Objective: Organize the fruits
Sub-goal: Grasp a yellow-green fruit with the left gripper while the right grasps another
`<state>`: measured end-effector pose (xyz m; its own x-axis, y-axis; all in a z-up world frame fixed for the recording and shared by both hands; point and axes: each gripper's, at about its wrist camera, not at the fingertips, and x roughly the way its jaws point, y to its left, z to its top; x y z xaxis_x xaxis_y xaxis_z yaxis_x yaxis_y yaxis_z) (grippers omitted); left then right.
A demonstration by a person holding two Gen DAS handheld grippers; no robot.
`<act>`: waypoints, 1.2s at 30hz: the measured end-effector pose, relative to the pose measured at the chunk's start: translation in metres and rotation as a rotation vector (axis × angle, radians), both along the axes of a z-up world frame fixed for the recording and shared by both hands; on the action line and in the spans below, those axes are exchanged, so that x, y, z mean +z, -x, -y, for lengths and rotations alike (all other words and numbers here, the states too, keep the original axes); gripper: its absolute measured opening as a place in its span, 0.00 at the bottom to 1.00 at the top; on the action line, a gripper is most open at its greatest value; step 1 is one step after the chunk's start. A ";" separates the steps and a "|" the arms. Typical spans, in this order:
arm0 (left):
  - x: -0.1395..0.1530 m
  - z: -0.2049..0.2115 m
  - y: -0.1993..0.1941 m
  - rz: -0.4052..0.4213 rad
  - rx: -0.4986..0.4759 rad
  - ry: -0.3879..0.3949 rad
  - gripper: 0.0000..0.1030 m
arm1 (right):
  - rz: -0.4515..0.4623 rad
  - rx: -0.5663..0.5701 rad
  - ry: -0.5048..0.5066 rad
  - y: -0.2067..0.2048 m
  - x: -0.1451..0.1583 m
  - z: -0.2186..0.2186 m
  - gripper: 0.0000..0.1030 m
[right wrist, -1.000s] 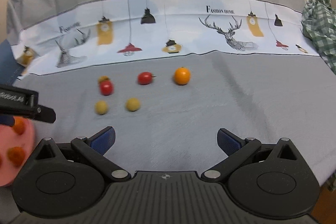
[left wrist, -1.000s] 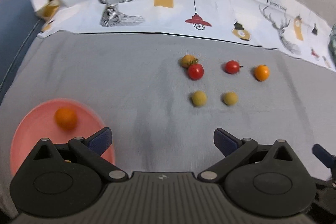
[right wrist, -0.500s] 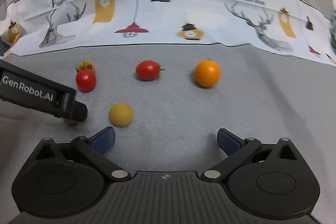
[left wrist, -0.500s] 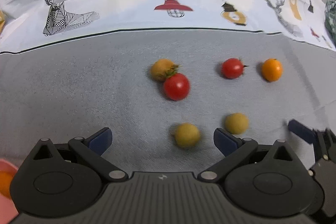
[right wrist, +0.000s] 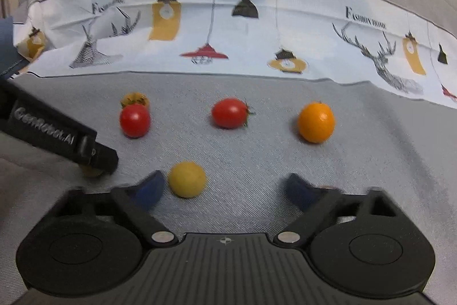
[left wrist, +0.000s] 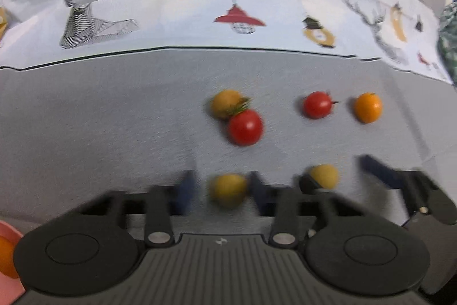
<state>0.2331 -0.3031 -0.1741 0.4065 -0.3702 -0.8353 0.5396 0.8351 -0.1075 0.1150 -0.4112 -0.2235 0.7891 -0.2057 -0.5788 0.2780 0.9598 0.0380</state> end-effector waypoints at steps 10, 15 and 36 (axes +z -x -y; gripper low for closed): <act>0.033 -0.022 0.026 0.028 0.024 0.012 0.29 | 0.027 -0.059 0.007 0.018 0.023 0.004 0.27; 0.058 -0.057 0.065 0.043 0.062 -0.014 0.29 | -0.007 -0.016 0.017 0.047 0.043 -0.017 0.27; 0.142 -0.264 0.202 0.112 0.311 -0.016 0.29 | 0.031 0.324 -0.019 0.170 0.150 -0.201 0.27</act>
